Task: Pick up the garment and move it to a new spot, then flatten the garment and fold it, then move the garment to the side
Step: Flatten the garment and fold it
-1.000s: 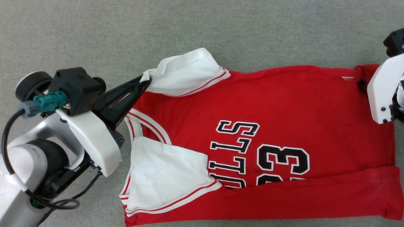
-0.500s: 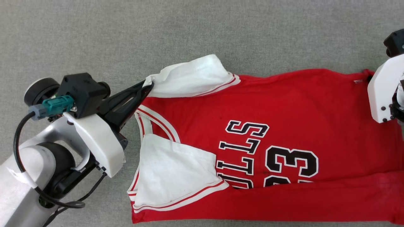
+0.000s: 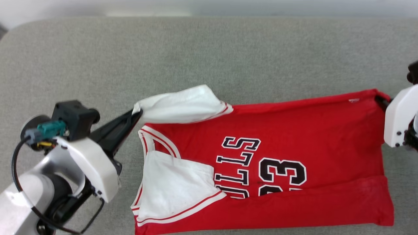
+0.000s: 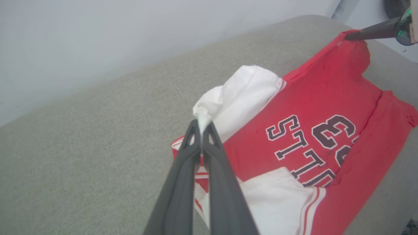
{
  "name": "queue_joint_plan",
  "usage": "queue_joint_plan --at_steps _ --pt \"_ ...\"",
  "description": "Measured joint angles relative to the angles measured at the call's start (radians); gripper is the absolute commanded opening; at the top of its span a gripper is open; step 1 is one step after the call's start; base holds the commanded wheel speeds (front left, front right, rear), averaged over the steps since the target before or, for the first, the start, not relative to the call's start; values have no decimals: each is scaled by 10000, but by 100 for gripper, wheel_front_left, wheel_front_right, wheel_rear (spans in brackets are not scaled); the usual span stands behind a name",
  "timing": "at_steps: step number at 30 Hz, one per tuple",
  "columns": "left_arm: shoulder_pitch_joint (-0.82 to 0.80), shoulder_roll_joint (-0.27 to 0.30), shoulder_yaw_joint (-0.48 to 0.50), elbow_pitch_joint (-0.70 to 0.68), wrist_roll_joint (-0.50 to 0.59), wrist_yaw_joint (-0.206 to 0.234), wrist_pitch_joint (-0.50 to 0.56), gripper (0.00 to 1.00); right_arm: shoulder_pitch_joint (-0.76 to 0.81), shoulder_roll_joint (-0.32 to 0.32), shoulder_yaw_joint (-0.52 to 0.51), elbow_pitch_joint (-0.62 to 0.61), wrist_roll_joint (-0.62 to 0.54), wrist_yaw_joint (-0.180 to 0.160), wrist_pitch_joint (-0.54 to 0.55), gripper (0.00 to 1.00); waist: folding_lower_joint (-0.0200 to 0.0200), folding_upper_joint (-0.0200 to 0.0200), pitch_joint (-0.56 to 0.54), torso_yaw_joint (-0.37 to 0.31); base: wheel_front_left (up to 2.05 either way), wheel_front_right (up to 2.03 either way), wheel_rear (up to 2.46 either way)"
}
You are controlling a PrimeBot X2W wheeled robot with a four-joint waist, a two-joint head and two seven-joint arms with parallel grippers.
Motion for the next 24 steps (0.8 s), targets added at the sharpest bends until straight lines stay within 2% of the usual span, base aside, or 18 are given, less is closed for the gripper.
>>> queue_joint_plan --at_steps 8,15,20,24 --pt "1433 222 -4 -428 -332 568 -134 0 2006 40 -625 -1409 604 2 -610 0 -1 0 -956 -151 0 0 0" --pt "2821 391 -190 -826 -825 1026 -27 0 3956 0 -920 -2349 897 0 -690 0 -1 0 -1401 -151 0 0 0" --pt "3614 683 -437 -907 -1129 1101 234 0 4870 -67 -936 -2740 1011 0 -619 0 -1 0 -1453 -130 0 0 0" --pt "3880 740 -744 -587 -1026 1012 314 0 5266 -387 -608 -2894 834 0 -554 0 -1 0 -1389 -129 0 0 0"
